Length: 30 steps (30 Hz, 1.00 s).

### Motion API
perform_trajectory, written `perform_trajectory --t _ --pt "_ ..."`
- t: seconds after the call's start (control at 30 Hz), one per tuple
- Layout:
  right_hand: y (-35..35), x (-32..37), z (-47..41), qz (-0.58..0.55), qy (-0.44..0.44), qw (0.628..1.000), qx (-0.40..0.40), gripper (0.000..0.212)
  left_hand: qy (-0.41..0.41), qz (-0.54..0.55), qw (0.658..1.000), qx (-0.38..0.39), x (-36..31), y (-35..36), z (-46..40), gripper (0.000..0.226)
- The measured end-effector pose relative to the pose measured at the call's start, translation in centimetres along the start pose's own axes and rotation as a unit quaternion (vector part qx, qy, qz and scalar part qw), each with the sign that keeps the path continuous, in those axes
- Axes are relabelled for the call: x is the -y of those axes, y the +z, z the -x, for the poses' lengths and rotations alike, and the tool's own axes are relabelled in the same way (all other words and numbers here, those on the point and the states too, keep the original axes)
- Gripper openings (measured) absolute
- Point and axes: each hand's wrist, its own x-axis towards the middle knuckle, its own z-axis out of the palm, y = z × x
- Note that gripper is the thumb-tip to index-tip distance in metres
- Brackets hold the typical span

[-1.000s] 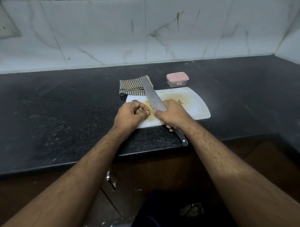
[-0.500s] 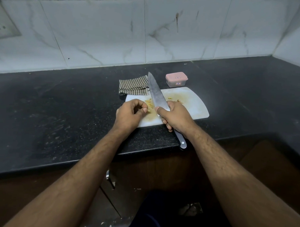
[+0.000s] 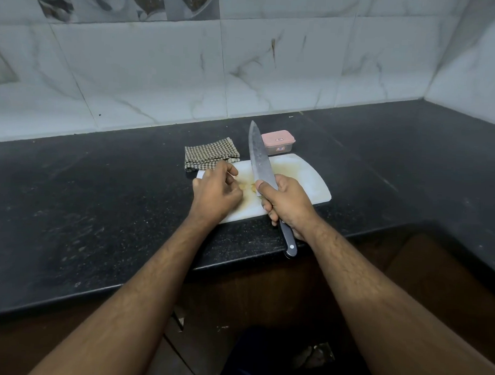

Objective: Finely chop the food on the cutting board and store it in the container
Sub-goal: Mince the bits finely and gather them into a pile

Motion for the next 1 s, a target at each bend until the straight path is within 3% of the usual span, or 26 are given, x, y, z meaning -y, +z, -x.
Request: perform_trajectory --t 0.1,0.27,0.4,0.6,0.83,1.0 --pt "-0.1 -0.1 0.0 -0.007 -0.005 1.0 0.0 0.025 0.019 -0.065 0.997 0.022 0.4 0.4 0.0 0.017" --pt "0.1 -0.3 -0.1 0.005 -0.01 1.0 0.001 0.023 0.003 -0.075 0.997 0.035 0.9 0.5 -0.4 0.012" --pt "0.1 -0.3 -0.1 0.006 -0.011 1.0 0.001 0.022 -0.001 -0.05 0.998 0.037 1.1 0.5 -0.3 0.015" --pt "0.1 -0.2 -0.1 0.005 -0.011 1.0 0.002 0.015 -0.029 0.086 0.996 0.023 2.3 0.5 -0.3 0.015" --pt "0.1 -0.2 0.0 0.009 -0.011 1.0 -0.002 0.016 -0.048 0.117 0.991 0.046 2.7 0.3 -0.5 0.02" --pt "0.1 -0.1 0.0 0.011 -0.007 1.0 -0.006 0.019 -0.038 0.081 0.996 0.024 1.5 0.1 -0.1 0.022"
